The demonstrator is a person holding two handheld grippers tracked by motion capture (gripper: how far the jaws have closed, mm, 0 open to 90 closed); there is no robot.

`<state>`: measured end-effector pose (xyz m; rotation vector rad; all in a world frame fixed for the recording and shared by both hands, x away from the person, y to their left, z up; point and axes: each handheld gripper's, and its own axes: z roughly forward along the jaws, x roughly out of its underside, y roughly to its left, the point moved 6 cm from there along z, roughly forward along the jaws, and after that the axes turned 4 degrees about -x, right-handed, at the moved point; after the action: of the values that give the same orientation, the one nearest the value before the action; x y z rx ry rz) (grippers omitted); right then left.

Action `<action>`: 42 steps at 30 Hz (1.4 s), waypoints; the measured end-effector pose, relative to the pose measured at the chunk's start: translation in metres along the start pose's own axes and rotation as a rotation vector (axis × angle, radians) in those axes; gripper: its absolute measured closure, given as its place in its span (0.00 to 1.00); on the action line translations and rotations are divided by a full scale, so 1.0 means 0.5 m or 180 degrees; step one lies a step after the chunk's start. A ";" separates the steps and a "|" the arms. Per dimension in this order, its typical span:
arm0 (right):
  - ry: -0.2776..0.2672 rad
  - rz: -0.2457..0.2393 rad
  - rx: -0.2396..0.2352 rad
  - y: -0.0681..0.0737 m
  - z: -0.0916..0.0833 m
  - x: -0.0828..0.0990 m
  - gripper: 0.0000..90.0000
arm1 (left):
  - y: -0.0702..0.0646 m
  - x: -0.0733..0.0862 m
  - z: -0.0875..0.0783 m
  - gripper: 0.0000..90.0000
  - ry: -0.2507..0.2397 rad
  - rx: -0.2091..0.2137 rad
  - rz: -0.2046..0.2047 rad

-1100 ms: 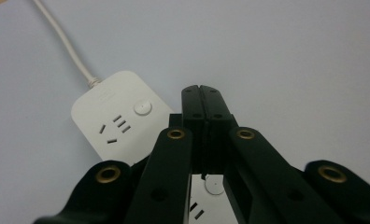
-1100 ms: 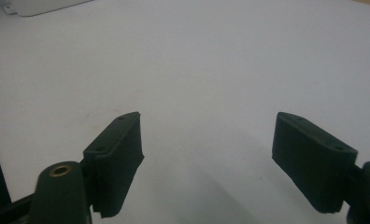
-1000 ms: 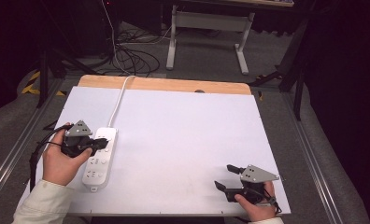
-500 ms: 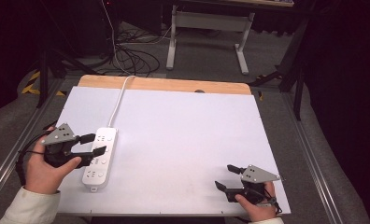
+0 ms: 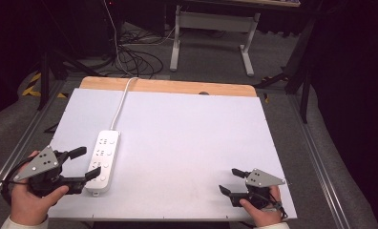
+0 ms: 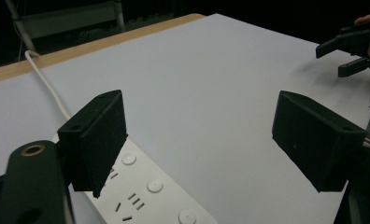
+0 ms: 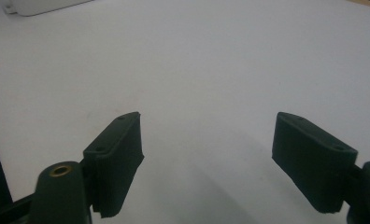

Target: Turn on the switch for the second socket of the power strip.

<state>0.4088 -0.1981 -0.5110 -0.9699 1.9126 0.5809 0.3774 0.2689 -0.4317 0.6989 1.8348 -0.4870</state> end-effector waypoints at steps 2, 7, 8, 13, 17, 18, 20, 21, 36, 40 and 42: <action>-0.0002 0.0002 0.0003 0.000 0.000 0.000 0.28 | -0.004 0.009 -0.002 0.20 -0.0055 0.0054 -0.0051; -0.0006 -0.0005 0.0002 0.000 -0.001 0.000 0.28 | -0.006 0.042 -0.001 0.21 -0.0041 0.0091 -0.0042; -0.0009 0.0000 0.0001 0.000 -0.001 0.000 0.28 | -0.006 0.048 -0.001 0.21 -0.0024 0.0084 -0.0010; -0.0009 -0.0006 0.0000 0.001 -0.002 -0.001 0.28 | -0.007 0.073 0.001 0.21 0.0013 0.0075 0.0103; -0.0008 -0.0005 0.0004 0.000 -0.002 -0.001 0.28 | -0.001 0.084 0.004 0.23 0.0019 0.0053 0.0144; -0.0009 -0.0006 0.0004 0.000 -0.002 -0.001 0.28 | 0.001 0.088 0.004 0.23 0.0015 0.0052 0.0119; -0.0008 -0.0005 0.0004 0.000 -0.002 -0.001 0.28 | 0.006 0.097 0.006 0.23 -0.0006 0.0051 0.0060; -0.0014 -0.0003 0.0001 0.000 -0.002 -0.001 0.28 | 0.008 0.103 0.007 0.23 -0.0005 0.0048 0.0031; -0.0009 0.0015 0.0002 -0.002 -0.001 0.001 0.28 | 0.020 0.158 0.026 0.28 0.0084 0.0012 -0.0237; 0.0005 0.0011 0.0002 -0.004 0.000 0.003 0.28 | 0.017 0.169 0.028 0.29 0.0231 -0.0001 0.0013; 0.0031 0.0001 -0.0001 -0.005 0.002 0.005 0.28 | 0.015 0.172 0.028 0.29 0.0251 0.0031 -0.0012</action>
<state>0.4103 -0.1997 -0.5139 -0.9743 1.9213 0.5777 0.3695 0.2857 -0.5172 0.7305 1.9088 -0.4770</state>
